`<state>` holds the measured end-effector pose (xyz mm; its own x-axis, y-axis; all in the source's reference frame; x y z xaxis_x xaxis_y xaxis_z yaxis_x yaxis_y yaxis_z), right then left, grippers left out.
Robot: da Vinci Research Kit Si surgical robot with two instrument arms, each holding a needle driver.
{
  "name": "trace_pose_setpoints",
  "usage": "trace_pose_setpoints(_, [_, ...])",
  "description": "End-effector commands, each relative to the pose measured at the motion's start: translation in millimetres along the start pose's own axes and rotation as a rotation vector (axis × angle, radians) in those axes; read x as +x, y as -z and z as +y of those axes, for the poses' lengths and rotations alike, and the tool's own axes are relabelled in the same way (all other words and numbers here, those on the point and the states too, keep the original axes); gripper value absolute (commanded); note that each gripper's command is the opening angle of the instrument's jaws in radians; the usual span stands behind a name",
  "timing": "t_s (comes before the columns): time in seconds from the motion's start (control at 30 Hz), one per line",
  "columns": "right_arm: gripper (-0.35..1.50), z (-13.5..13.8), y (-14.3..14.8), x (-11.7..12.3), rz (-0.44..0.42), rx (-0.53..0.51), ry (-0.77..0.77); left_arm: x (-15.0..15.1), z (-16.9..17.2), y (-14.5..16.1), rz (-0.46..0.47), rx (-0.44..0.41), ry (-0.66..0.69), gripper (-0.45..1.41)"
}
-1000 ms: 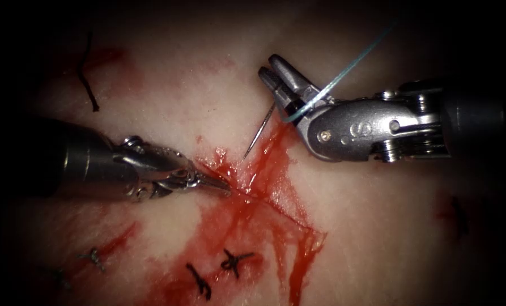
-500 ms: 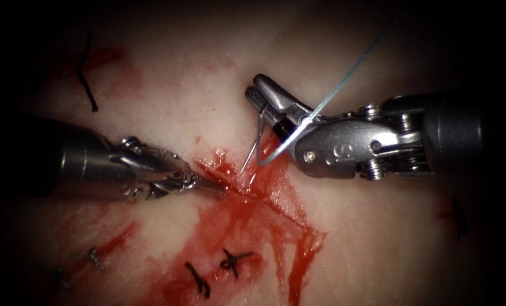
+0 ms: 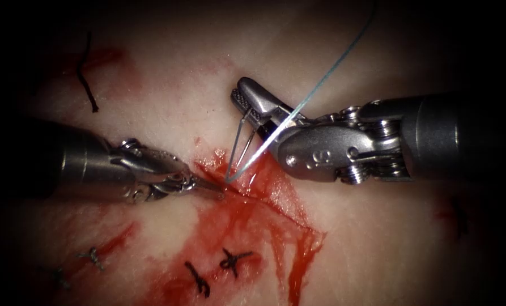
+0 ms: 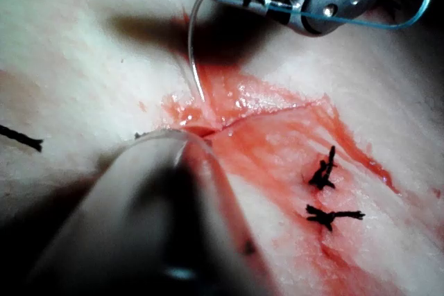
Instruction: Wound Closure
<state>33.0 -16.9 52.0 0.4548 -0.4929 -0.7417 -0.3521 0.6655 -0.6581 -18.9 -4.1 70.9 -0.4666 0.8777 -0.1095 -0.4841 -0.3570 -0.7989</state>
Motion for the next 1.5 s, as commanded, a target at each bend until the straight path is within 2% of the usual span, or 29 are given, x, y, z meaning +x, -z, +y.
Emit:
trace_pose_setpoints(0.03, [-0.35,-0.4,-0.9,0.3,0.002,-0.003,0.003,-0.1,-0.1,-0.7,-0.001,0.001,0.0,-0.45])
trace_pose_setpoints(0.4, [-0.35,-2.5,-0.8,0.2,0.02,-0.007,0.057,-0.1,0.1,-0.7,-0.001,0.001,0.001,-0.45])
trace_pose_setpoints(0.83, [-0.35,-3.2,-0.7,0.0,0.041,0.007,0.097,-0.1,0.2,-0.6,-0.001,0.0,0.002,-0.45])
trace_pose_setpoints(1.17, [-0.35,-5.6,-0.8,0.7,0.054,0.042,0.12,-0.7,0.4,0.0,-0.024,-0.011,0.004,-0.45])
trace_pose_setpoints(1.5, [-0.35,-4.8,-1.0,0.9,0.039,0.04,0.089,-1.3,0.6,-0.4,-0.075,-0.002,0.019,-0.45])
